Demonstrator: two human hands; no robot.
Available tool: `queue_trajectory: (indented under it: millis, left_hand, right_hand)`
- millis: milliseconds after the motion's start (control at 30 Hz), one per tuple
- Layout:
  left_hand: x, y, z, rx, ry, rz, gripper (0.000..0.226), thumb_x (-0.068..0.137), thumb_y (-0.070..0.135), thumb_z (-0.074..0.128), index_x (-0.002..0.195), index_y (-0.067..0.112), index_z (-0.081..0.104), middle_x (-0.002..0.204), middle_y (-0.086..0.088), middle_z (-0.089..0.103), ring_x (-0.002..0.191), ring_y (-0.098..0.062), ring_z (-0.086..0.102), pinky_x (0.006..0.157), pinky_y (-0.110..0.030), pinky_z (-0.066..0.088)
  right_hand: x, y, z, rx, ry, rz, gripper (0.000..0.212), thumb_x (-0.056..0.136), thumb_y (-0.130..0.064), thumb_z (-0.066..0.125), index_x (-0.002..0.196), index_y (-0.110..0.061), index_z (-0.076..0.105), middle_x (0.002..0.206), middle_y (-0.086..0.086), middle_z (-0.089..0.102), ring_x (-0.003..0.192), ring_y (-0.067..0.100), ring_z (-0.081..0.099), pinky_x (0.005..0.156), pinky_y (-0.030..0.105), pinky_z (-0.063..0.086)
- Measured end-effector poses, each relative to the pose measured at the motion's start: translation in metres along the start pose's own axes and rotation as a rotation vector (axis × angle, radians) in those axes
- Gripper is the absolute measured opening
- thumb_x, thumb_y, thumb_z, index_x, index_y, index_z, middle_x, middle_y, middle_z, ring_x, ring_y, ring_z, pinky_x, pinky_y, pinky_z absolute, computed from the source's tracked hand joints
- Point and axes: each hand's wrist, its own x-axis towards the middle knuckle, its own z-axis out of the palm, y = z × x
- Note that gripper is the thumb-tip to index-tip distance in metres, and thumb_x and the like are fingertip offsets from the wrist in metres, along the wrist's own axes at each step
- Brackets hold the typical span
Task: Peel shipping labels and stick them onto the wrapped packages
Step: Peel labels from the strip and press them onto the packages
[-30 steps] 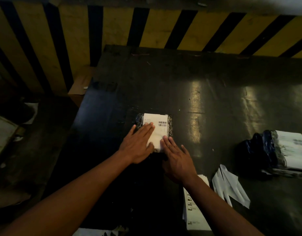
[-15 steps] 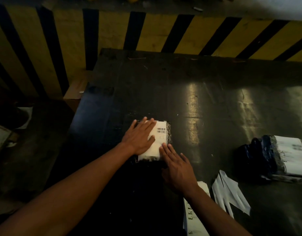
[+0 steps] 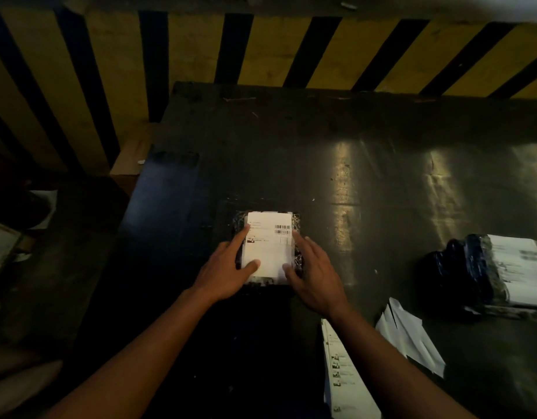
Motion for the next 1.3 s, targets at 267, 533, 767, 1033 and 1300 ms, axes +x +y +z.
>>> queue_trajectory:
  millis: [267, 533, 767, 1033, 1300]
  left_hand:
    - [-0.010, 0.012, 0.016, -0.081, 0.146, -0.036, 0.093, 0.087, 0.039, 0.077, 0.159, 0.047, 0.017, 0.152, -0.004, 0.039, 0.136, -0.027, 0.047, 0.110, -0.047, 0.047]
    - [-0.020, 0.043, 0.010, 0.085, 0.265, 0.031, 0.089, 0.085, 0.052, 0.075, 0.158, 0.043, 0.024, 0.148, -0.005, 0.038, 0.134, -0.026, 0.042, 0.104, -0.043, 0.047]
    - [-0.030, 0.089, 0.006, 0.168, 0.327, 0.125, 0.086, 0.083, 0.055, 0.076, 0.156, 0.044, 0.032, 0.145, -0.002, 0.038, 0.133, -0.023, 0.041, 0.103, -0.041, 0.046]
    - [-0.016, 0.137, 0.075, 0.018, 0.190, 0.155, 0.083, 0.086, 0.031, 0.075, 0.155, 0.045, 0.032, 0.151, -0.001, 0.042, 0.133, -0.023, 0.049, 0.106, -0.041, 0.048]
    - [0.026, 0.182, 0.187, -0.124, -0.009, 0.108, 0.084, 0.083, 0.017, 0.078, 0.153, 0.036, 0.034, 0.152, -0.006, 0.047, 0.136, -0.025, 0.050, 0.111, -0.040, 0.044]
  right_hand:
    - [0.017, -0.005, -0.001, 0.198, -0.108, 0.126, 0.082, 0.097, -0.034, 0.067, 0.162, -0.032, 0.017, 0.156, 0.006, 0.046, 0.137, 0.029, 0.050, 0.113, 0.042, 0.044]
    - [0.018, 0.008, -0.007, 0.460, 0.011, 0.134, 0.072, 0.091, -0.024, 0.075, 0.154, -0.024, 0.040, 0.158, -0.001, 0.043, 0.143, 0.020, 0.042, 0.117, 0.036, 0.038]
    - [0.008, 0.031, -0.026, 0.612, 0.084, 0.100, 0.072, 0.091, -0.024, 0.075, 0.154, -0.023, 0.041, 0.154, -0.002, 0.048, 0.138, 0.016, 0.049, 0.115, 0.047, 0.044]
    - [-0.017, 0.101, -0.077, 0.563, 0.167, 0.186, 0.076, 0.087, -0.011, 0.077, 0.153, -0.023, 0.043, 0.151, -0.006, 0.048, 0.133, 0.007, 0.045, 0.112, 0.028, 0.040]
    - [-0.029, 0.197, -0.126, 0.393, 0.143, 0.349, 0.083, 0.081, -0.007, 0.074, 0.154, -0.030, 0.040, 0.149, 0.004, 0.054, 0.132, 0.024, 0.055, 0.110, 0.037, 0.047]
